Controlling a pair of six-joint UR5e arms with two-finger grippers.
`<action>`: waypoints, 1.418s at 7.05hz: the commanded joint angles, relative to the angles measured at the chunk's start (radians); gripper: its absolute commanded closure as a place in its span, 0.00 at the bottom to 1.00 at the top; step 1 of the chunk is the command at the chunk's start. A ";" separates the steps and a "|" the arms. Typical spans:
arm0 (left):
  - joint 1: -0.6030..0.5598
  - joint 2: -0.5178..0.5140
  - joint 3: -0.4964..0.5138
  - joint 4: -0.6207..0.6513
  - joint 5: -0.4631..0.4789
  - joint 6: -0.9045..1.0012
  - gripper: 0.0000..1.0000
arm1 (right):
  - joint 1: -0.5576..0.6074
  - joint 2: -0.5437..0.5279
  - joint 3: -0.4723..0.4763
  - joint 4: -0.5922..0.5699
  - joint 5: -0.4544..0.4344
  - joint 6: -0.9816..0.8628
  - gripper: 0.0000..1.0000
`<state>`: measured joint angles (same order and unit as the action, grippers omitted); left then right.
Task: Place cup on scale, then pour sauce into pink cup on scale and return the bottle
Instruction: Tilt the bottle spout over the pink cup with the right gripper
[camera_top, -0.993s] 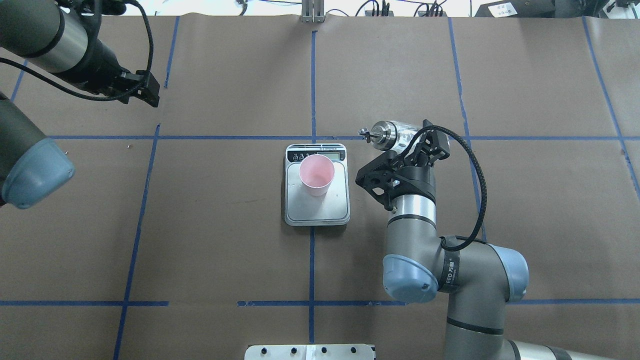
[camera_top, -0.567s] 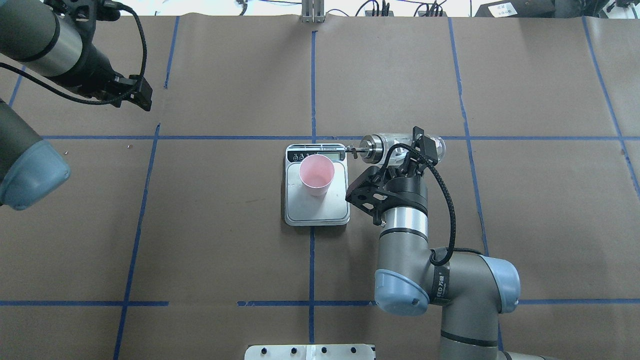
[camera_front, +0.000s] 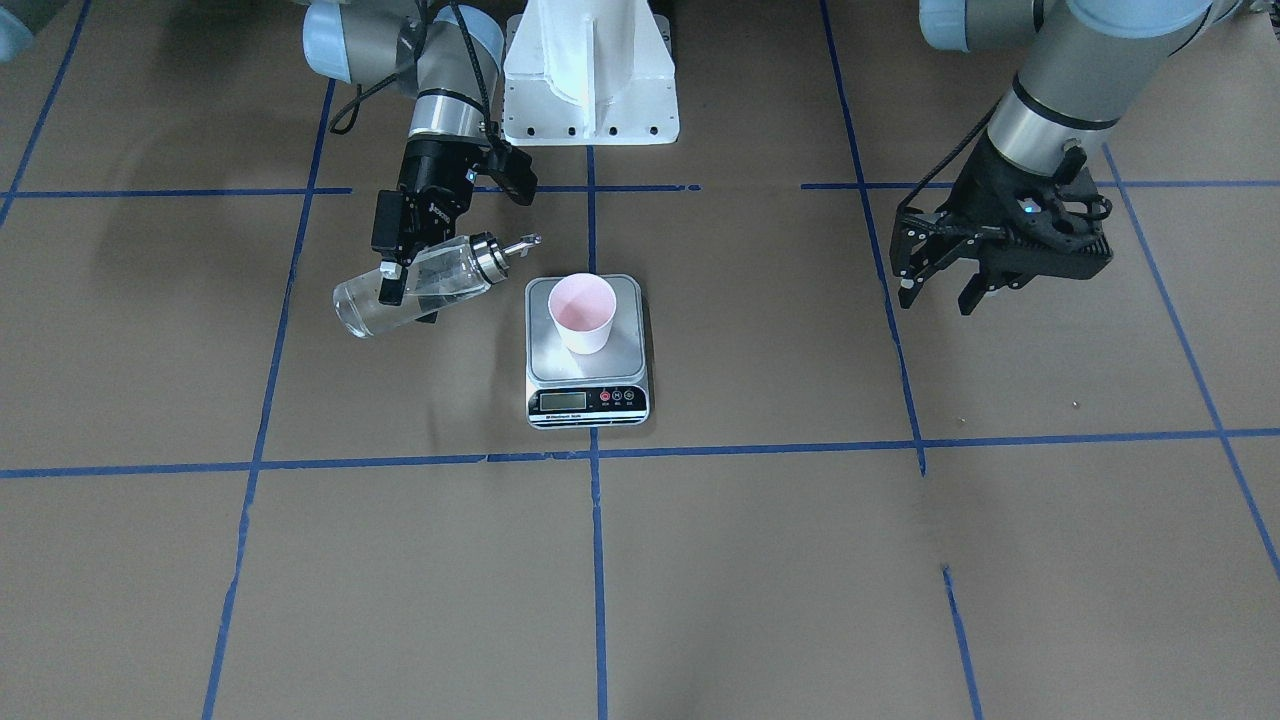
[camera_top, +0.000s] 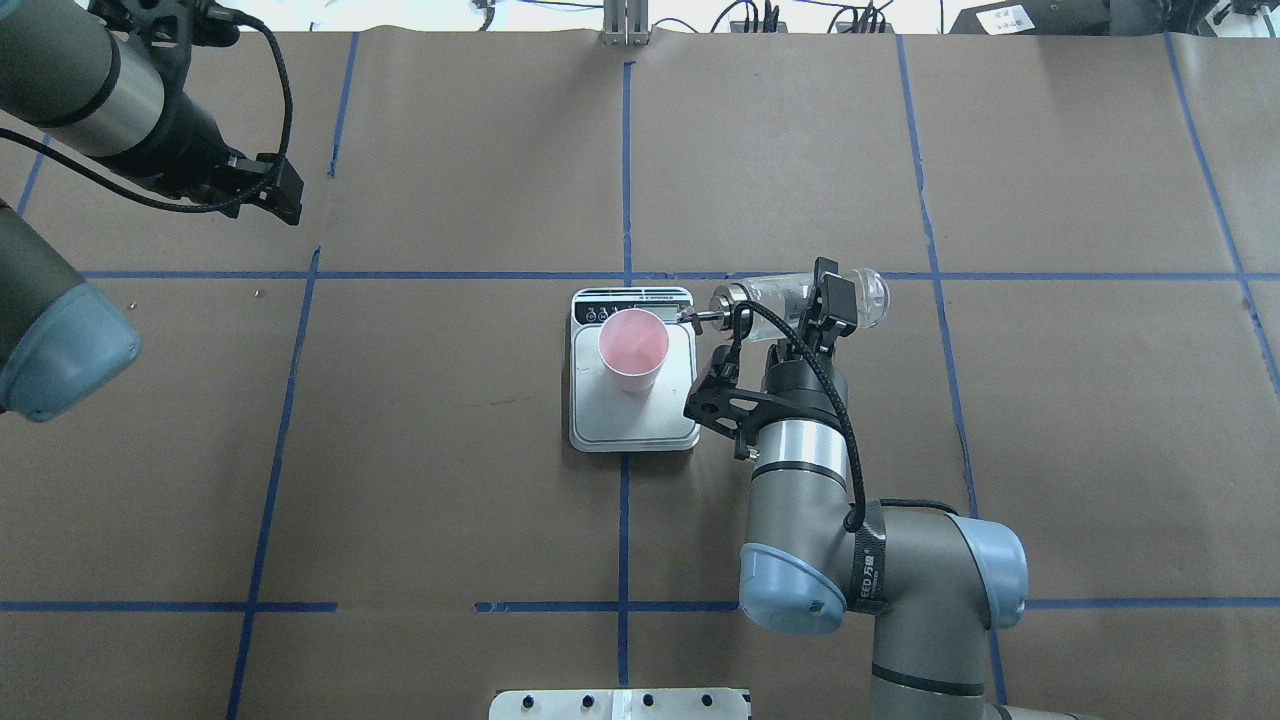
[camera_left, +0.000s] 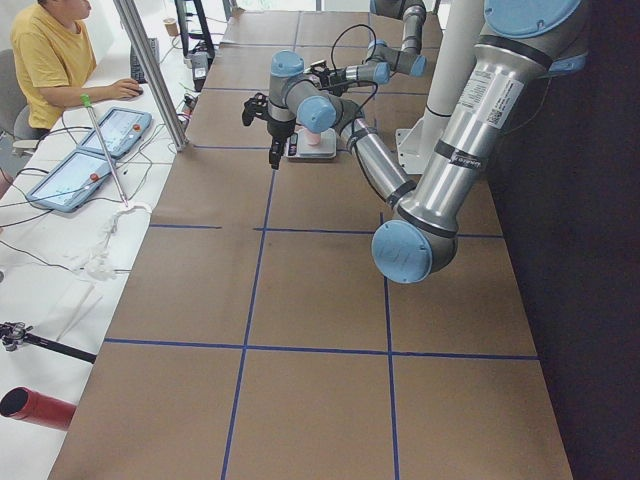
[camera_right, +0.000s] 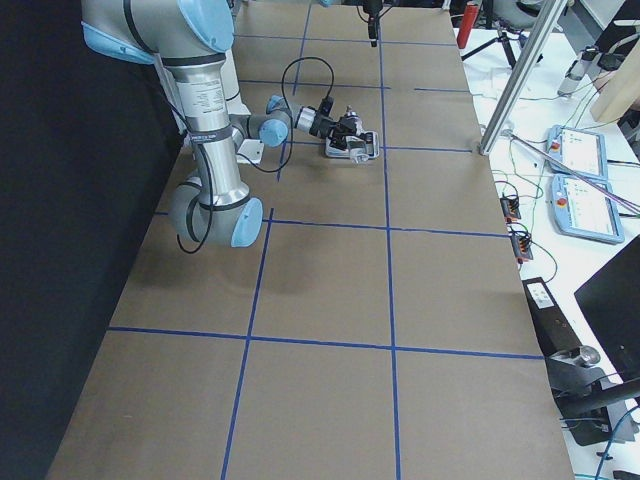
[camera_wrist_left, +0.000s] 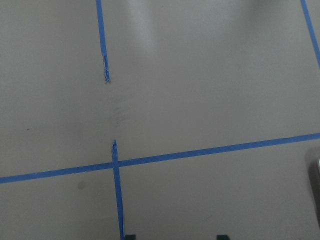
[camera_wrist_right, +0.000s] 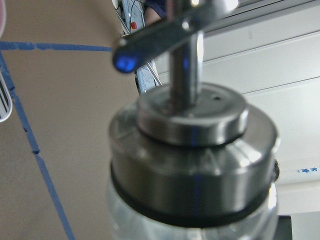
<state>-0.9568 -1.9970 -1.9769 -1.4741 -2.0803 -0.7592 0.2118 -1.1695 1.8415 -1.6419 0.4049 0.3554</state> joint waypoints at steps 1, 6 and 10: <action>0.001 0.000 0.001 0.000 -0.001 0.000 0.36 | 0.000 0.016 -0.002 -0.051 -0.007 -0.024 1.00; 0.003 0.000 0.003 0.000 -0.003 -0.002 0.36 | 0.029 0.094 -0.074 -0.110 -0.008 -0.056 1.00; 0.003 -0.002 0.003 0.000 -0.004 -0.002 0.35 | 0.034 0.094 -0.082 -0.110 -0.040 -0.223 1.00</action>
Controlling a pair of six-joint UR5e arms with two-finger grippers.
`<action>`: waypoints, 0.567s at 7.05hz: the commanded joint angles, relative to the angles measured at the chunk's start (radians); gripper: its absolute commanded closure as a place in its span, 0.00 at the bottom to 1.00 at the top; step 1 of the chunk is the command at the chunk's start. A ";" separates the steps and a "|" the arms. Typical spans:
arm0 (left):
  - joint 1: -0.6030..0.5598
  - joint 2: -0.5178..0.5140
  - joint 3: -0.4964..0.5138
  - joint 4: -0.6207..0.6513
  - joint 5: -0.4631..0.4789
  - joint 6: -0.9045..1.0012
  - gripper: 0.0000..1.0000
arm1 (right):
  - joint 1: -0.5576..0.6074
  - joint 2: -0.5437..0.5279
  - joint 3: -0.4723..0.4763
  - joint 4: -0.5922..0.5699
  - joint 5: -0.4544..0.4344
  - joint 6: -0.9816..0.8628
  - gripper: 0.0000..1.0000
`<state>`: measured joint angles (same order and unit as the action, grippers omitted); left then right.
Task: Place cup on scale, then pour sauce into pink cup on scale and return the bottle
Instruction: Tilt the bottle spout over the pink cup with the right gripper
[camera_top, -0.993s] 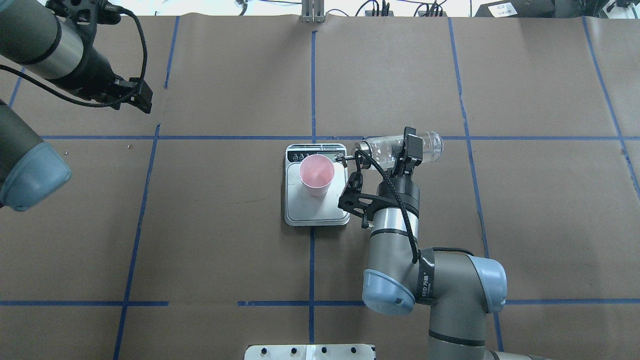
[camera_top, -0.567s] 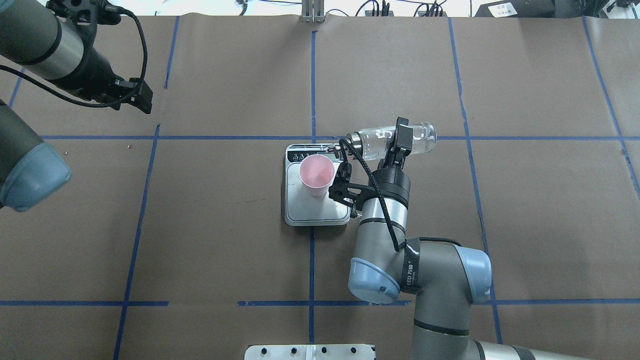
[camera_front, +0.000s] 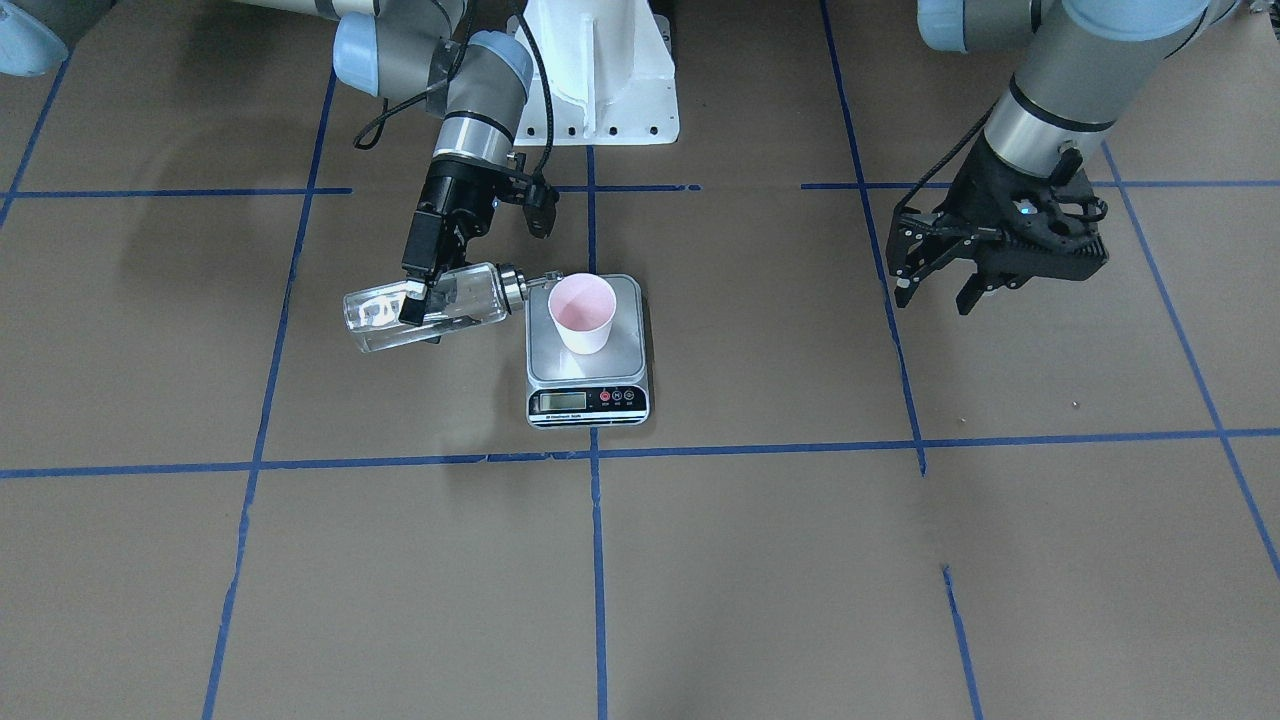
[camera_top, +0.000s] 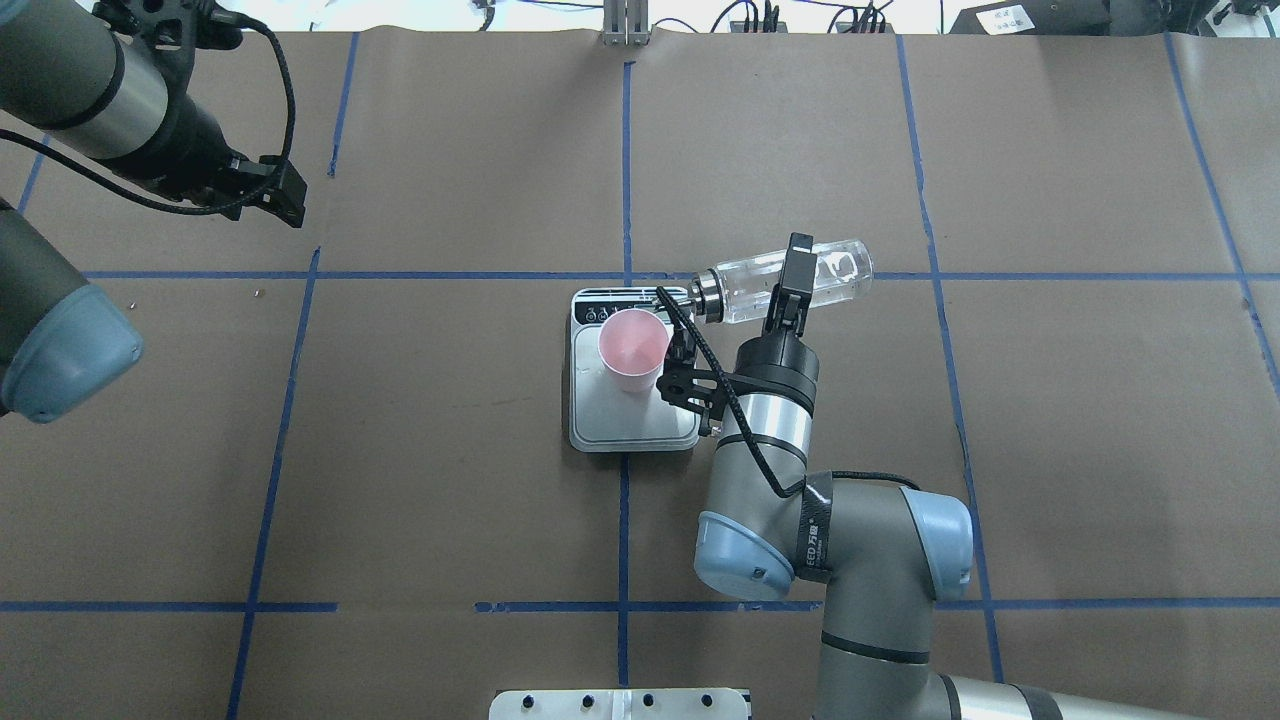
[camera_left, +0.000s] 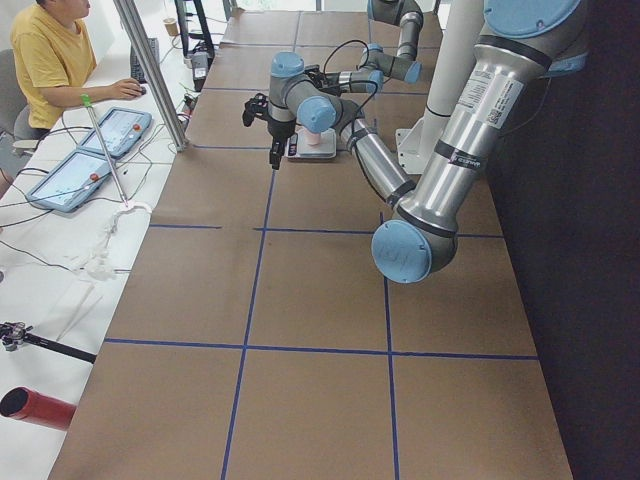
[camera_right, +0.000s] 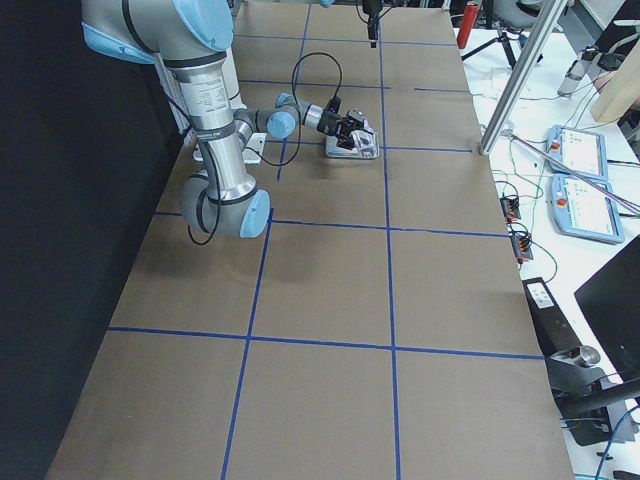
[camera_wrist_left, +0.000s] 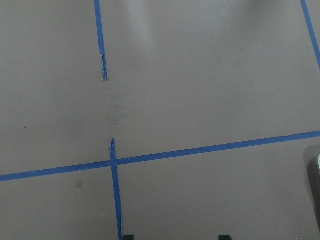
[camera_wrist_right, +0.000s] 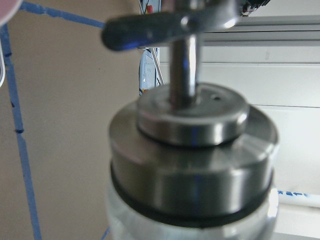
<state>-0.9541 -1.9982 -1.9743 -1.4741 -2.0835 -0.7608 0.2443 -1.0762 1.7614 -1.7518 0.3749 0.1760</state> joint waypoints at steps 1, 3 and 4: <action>0.000 0.001 0.000 0.000 0.000 0.000 0.35 | 0.001 0.004 -0.003 0.000 -0.017 -0.076 1.00; 0.000 0.001 -0.001 0.000 -0.001 0.000 0.35 | 0.003 0.005 -0.017 0.000 -0.049 -0.113 1.00; 0.000 0.001 -0.001 0.000 -0.003 0.000 0.35 | 0.003 0.007 -0.016 0.000 -0.062 -0.172 1.00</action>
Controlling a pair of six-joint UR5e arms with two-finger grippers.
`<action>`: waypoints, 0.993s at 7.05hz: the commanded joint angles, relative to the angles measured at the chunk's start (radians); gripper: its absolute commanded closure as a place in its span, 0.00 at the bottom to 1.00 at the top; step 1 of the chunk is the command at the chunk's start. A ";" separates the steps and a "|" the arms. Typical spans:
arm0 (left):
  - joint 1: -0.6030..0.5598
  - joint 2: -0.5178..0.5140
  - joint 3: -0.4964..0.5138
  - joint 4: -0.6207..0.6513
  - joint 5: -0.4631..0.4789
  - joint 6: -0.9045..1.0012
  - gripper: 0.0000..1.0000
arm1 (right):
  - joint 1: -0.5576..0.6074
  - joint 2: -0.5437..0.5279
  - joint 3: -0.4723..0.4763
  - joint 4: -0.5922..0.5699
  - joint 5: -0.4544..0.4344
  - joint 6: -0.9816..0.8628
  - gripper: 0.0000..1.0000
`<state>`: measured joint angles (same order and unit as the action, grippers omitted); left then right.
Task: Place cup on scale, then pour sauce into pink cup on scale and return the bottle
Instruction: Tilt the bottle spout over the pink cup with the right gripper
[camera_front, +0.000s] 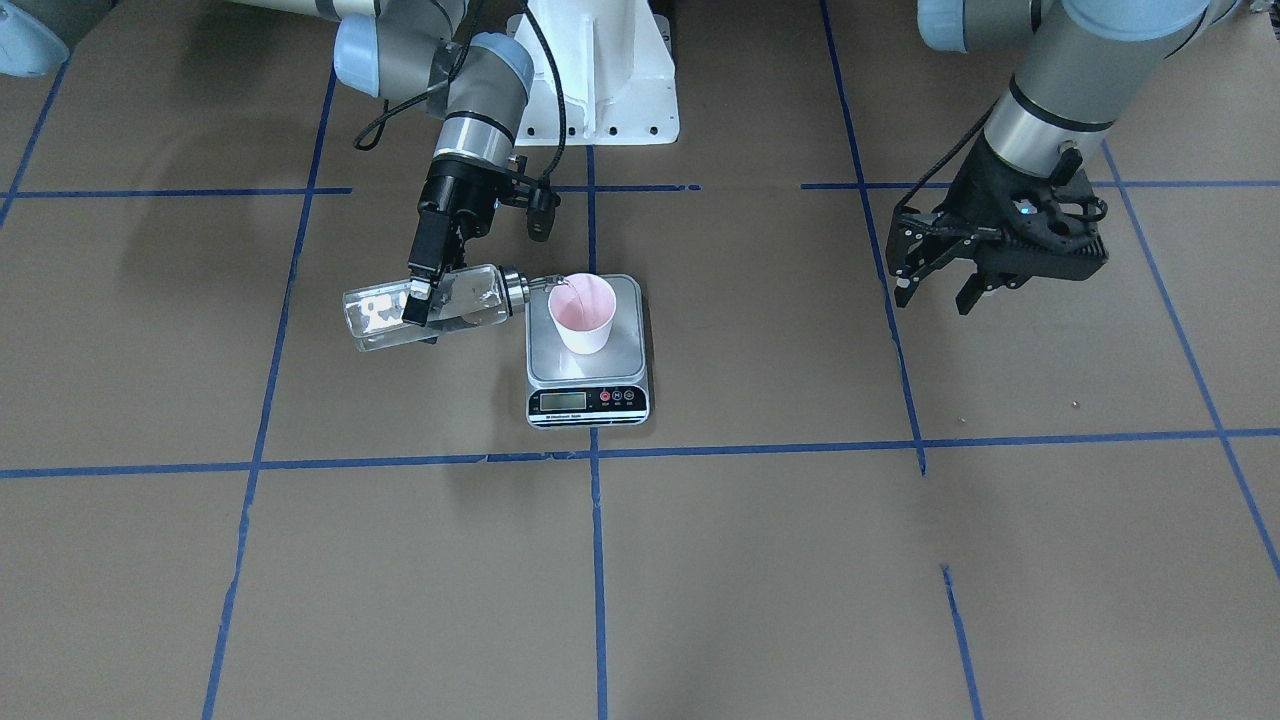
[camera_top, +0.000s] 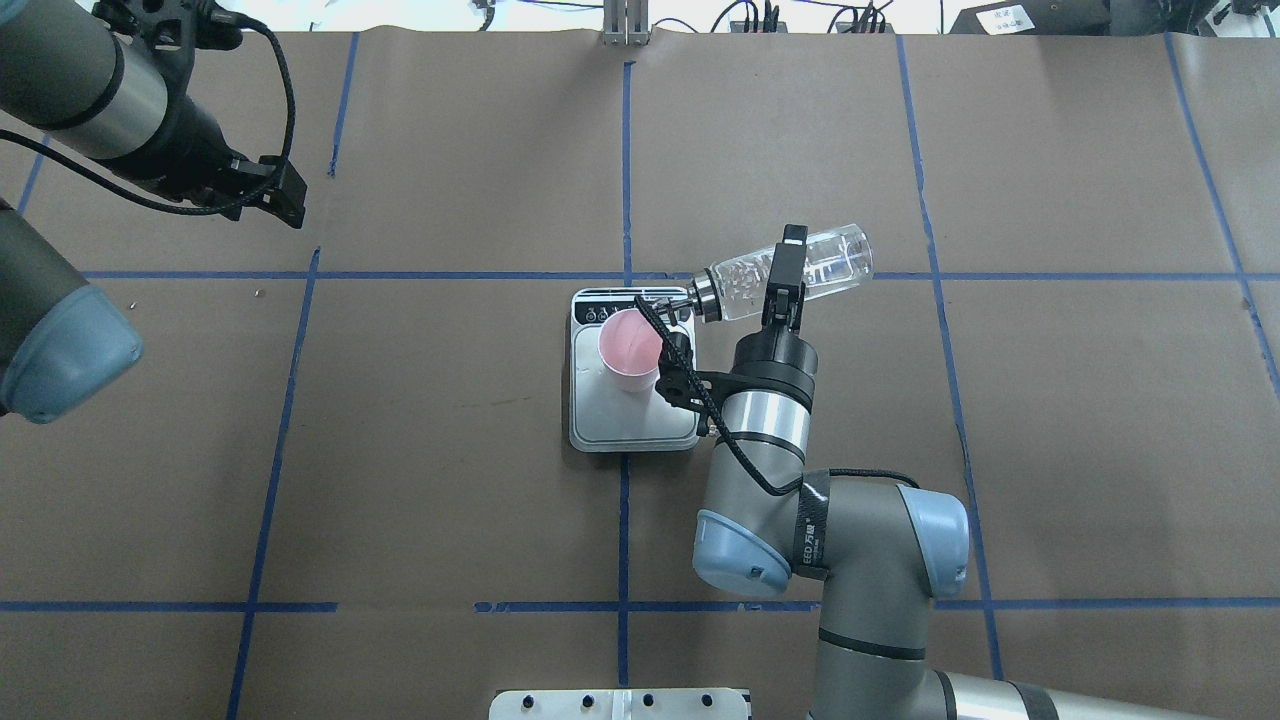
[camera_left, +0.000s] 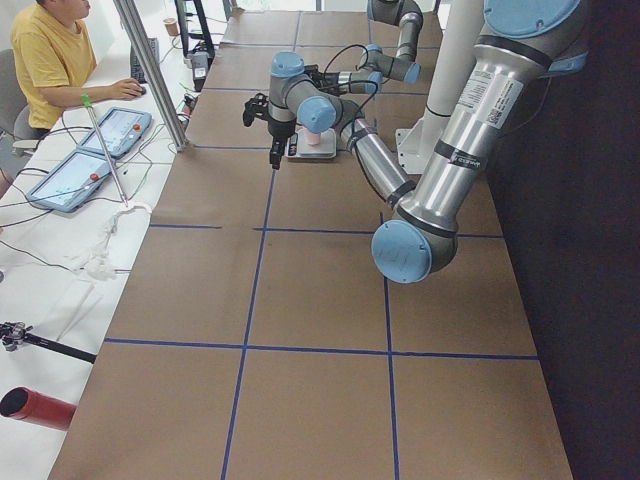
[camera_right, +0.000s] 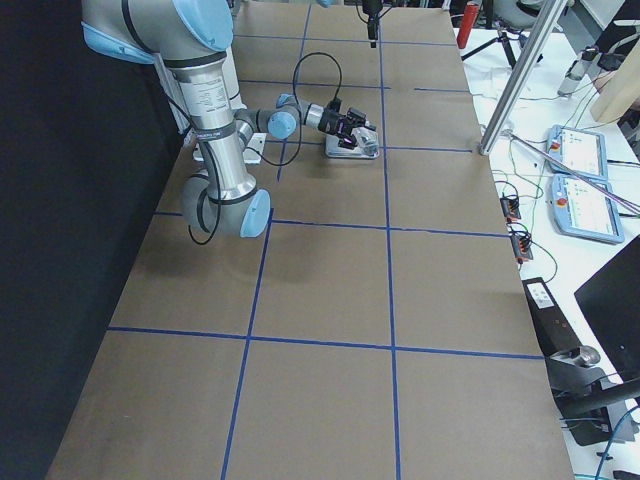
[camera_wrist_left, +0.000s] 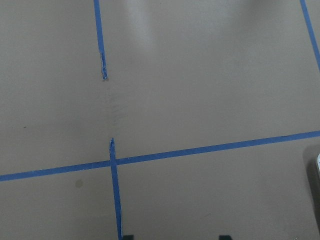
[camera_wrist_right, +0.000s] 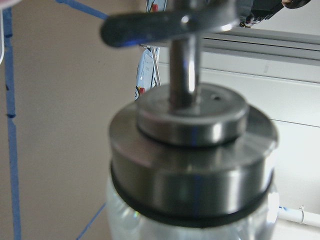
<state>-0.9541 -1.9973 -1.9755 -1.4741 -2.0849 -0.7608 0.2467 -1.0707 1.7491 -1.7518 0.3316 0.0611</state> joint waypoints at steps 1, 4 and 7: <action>0.000 0.000 0.000 0.000 -0.001 0.000 0.35 | 0.000 0.002 -0.003 0.000 -0.020 -0.073 1.00; 0.000 0.002 0.000 0.000 -0.001 0.000 0.35 | 0.003 0.000 0.000 0.000 -0.069 -0.210 1.00; 0.000 0.002 0.001 0.000 -0.003 -0.002 0.34 | 0.005 -0.003 0.001 0.000 -0.098 -0.297 1.00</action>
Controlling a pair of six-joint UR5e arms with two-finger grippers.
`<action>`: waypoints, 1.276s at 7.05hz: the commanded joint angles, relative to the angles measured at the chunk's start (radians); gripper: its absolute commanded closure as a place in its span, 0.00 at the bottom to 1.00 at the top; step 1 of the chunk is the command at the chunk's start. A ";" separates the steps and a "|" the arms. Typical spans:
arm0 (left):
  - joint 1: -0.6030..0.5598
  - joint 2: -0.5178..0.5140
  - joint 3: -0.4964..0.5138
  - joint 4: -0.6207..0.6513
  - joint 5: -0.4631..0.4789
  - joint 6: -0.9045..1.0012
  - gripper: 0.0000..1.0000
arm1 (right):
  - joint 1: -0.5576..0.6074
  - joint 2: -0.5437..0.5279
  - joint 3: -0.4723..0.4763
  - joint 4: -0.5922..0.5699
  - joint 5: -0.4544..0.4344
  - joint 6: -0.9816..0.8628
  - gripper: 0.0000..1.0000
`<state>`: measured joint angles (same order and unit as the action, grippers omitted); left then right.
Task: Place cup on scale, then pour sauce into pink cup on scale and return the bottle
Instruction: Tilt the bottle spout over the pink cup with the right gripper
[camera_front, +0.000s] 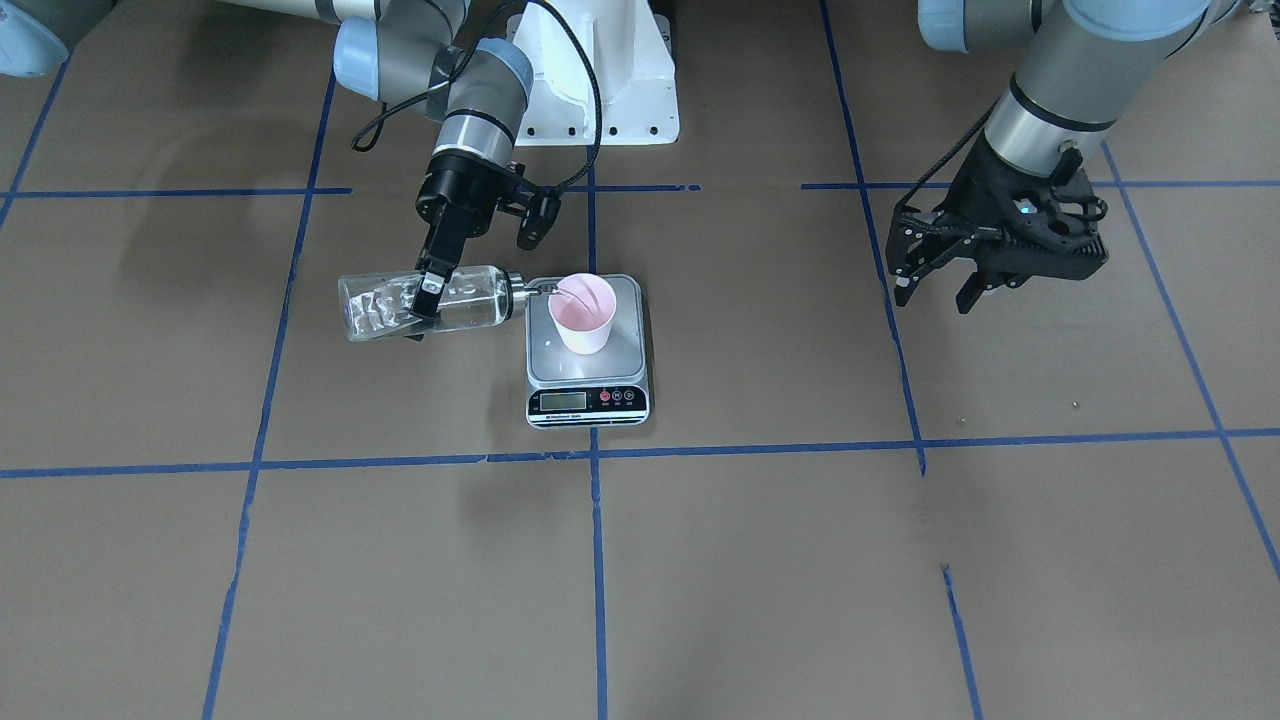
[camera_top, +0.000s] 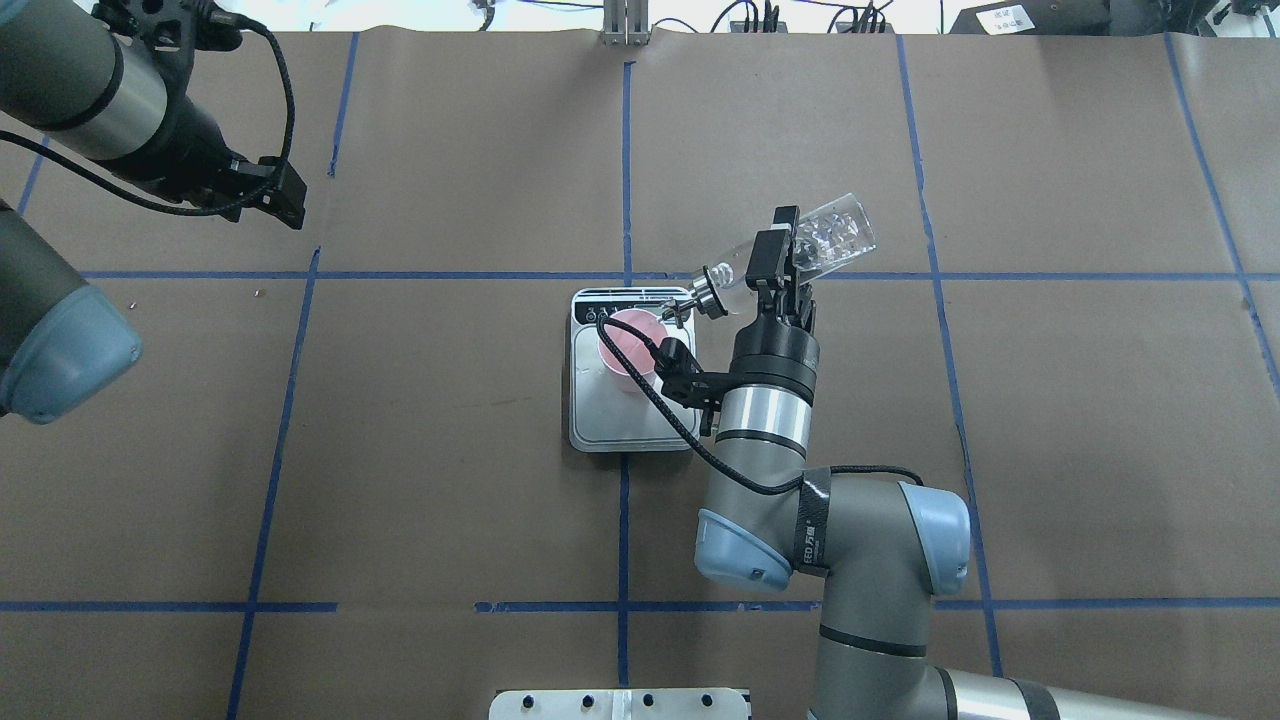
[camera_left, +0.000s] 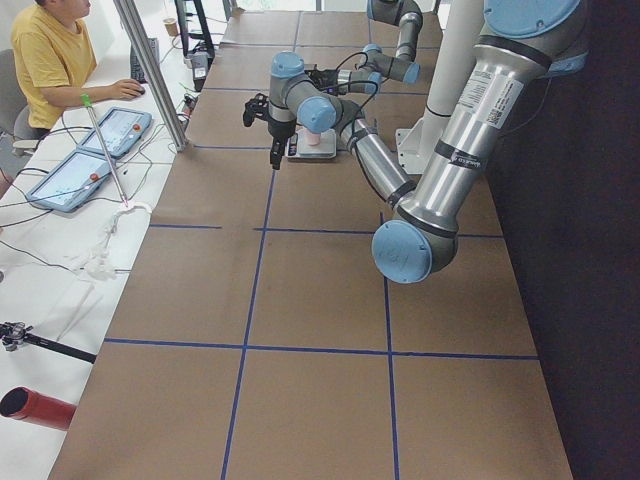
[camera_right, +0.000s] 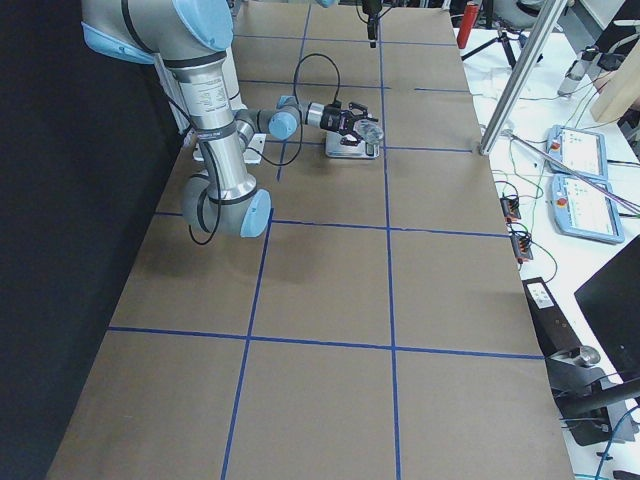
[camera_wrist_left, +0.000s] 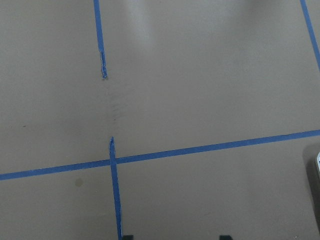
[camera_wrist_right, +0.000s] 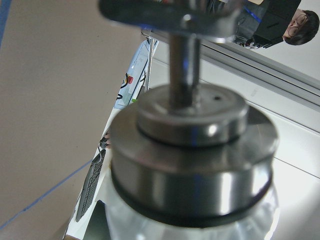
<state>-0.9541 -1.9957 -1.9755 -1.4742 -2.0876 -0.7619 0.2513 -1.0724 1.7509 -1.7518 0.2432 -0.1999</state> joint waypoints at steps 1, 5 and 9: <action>0.002 0.000 0.001 0.000 -0.002 -0.005 0.34 | 0.000 0.000 -0.001 0.000 -0.018 -0.048 1.00; 0.003 -0.003 0.000 0.000 -0.002 -0.013 0.34 | 0.003 0.003 0.004 0.002 -0.016 -0.049 1.00; 0.003 -0.003 0.000 0.000 -0.002 -0.013 0.34 | 0.005 -0.004 0.032 0.012 -0.013 -0.029 1.00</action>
<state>-0.9511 -1.9987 -1.9758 -1.4741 -2.0893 -0.7746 0.2561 -1.0744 1.7771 -1.7460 0.2284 -0.2382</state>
